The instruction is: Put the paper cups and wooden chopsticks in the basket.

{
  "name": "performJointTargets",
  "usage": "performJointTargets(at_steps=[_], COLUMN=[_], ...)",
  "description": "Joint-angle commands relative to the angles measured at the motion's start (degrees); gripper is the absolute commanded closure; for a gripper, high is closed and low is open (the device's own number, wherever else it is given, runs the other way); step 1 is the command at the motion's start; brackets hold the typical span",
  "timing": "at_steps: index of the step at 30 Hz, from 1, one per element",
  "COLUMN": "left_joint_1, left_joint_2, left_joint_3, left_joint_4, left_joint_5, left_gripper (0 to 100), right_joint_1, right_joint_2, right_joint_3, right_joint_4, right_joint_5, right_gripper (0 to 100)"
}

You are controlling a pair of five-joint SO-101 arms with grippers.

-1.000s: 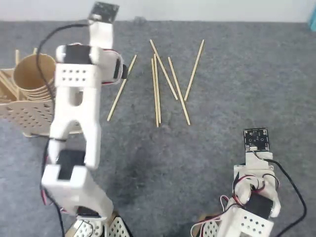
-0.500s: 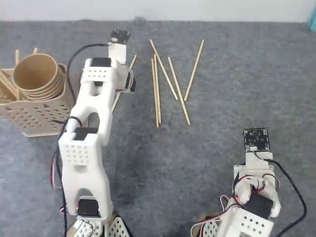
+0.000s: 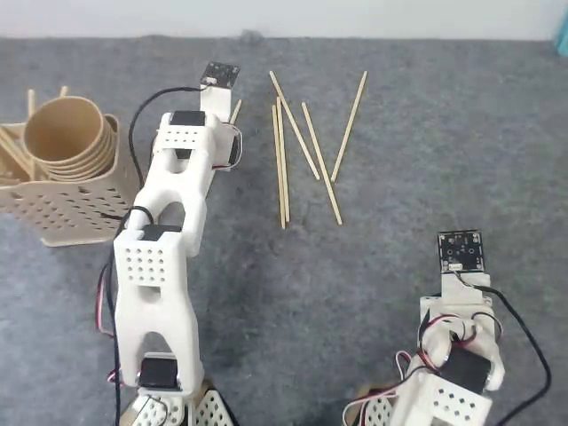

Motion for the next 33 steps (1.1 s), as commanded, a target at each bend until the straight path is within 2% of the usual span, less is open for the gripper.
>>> performJointTargets(at_steps=[1, 12, 15, 18, 29, 33], left_joint_1=[-0.44, -0.97, -1.49, -2.11, -1.93, -0.88], left_joint_2=[-1.67, -1.67, -2.99, -7.74, -35.16, -44.66], left_joint_3=[-4.70, -30.37, -34.07, -32.48, -18.95, -12.70], left_joint_4=[5.36, 34.64, 34.81, 34.81, 34.46, 34.46], left_joint_5=[-0.09, -0.09, 1.67, 2.90, 2.55, -1.23], left_gripper=[99, 99, 99, 99, 99, 99], right_joint_1=[0.31, 0.31, 0.31, 0.31, 0.22, 0.22], right_joint_2=[-0.92, -0.92, -0.92, -0.92, -0.92, -0.92], right_joint_3=[-0.44, -0.35, -0.35, -0.35, -0.35, -0.35], right_joint_4=[0.04, 0.04, 0.04, 0.04, -0.04, 0.13], right_joint_5=[0.88, 0.88, 0.88, 0.88, 0.88, 0.88], right_gripper=[99.1, 99.1, 99.1, 99.1, 99.1, 99.1])
